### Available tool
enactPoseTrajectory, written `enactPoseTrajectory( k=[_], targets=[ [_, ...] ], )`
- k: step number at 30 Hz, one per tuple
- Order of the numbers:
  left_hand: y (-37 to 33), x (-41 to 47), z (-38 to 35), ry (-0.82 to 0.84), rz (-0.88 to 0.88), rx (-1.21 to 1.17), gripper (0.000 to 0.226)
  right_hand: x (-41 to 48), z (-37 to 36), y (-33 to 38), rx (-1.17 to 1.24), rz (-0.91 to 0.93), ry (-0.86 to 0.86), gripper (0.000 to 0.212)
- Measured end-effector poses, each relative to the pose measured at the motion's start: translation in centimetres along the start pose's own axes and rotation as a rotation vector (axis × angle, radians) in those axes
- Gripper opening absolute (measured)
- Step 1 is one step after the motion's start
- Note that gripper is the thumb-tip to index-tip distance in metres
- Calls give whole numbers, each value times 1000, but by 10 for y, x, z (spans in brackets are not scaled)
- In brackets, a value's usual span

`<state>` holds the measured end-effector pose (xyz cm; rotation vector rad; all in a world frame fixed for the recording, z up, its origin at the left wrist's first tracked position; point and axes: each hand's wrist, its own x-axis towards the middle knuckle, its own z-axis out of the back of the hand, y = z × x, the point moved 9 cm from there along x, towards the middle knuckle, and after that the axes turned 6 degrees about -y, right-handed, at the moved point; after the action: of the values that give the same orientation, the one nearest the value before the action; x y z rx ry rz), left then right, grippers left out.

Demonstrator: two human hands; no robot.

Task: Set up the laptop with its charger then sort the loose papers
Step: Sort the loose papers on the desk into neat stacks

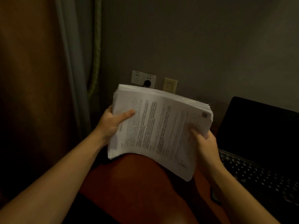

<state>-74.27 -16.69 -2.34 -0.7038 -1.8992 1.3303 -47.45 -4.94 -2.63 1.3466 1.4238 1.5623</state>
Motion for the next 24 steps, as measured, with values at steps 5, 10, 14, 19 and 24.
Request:
enactPoseTrajectory(
  k=[5,10,14,19,24],
  targets=[
    [10,-19,-8,-116,-101,97,48,-15,15,-20,17,23,-61,48],
    [39,-25,9,-261,26,87,40,-11,21,-20,-109,92,-78,36],
    [39,-22,1,-255,23,124,23,-2,30,-1,-121,174,-71,34],
    [58,-20,-5,-138,81,176,29,-11,42,-47,-124,15,-114,48],
    [46,-10,-6,-138,29,295,25,-5,42,-43,-119,37,-115,39]
  ],
)
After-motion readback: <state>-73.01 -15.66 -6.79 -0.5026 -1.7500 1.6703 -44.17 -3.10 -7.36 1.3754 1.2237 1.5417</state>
